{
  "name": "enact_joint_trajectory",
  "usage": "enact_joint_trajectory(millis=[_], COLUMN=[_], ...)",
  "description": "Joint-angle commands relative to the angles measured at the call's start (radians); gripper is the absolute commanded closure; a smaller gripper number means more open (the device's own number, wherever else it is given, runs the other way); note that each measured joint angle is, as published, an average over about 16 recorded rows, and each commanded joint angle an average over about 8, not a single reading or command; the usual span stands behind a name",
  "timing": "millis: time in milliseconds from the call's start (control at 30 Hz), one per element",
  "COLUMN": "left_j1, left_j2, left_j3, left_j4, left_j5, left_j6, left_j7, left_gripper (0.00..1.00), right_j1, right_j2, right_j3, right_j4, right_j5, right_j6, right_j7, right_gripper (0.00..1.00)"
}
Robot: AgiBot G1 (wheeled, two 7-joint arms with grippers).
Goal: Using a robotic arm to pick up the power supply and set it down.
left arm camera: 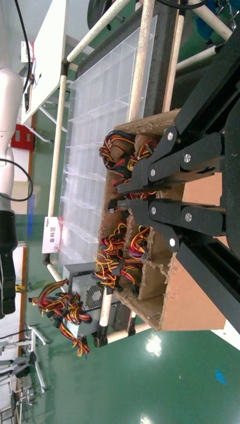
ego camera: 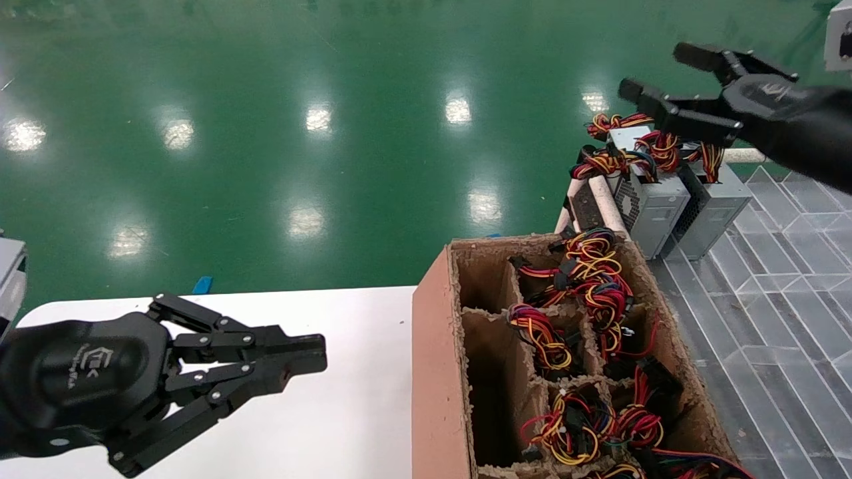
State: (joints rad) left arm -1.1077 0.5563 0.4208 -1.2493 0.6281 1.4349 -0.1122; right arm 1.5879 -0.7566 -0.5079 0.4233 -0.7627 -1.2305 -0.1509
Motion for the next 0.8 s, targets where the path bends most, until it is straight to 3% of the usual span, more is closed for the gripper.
enact_joint_trajectory(millis=[33, 800], left_j1=[0.000, 0.000], left_j2=[0.000, 0.000], left_j3=[0.000, 0.000], left_j4=[0.000, 0.000], left_j5=[0.000, 0.000], left_j6=[0.000, 0.000], left_j7=[0.000, 0.000], left_gripper=[0.00, 0.00], right_j1=[-0.026, -0.319], right_j2=[0.007, 0.090], right_j3=[0.012, 0.142], right_j4=[0.043, 0.535], right_j5=[0.002, 0.020], right_j6=[-0.013, -0.165], right_j7=[0.017, 0.210], right_gripper=[0.00, 0.00])
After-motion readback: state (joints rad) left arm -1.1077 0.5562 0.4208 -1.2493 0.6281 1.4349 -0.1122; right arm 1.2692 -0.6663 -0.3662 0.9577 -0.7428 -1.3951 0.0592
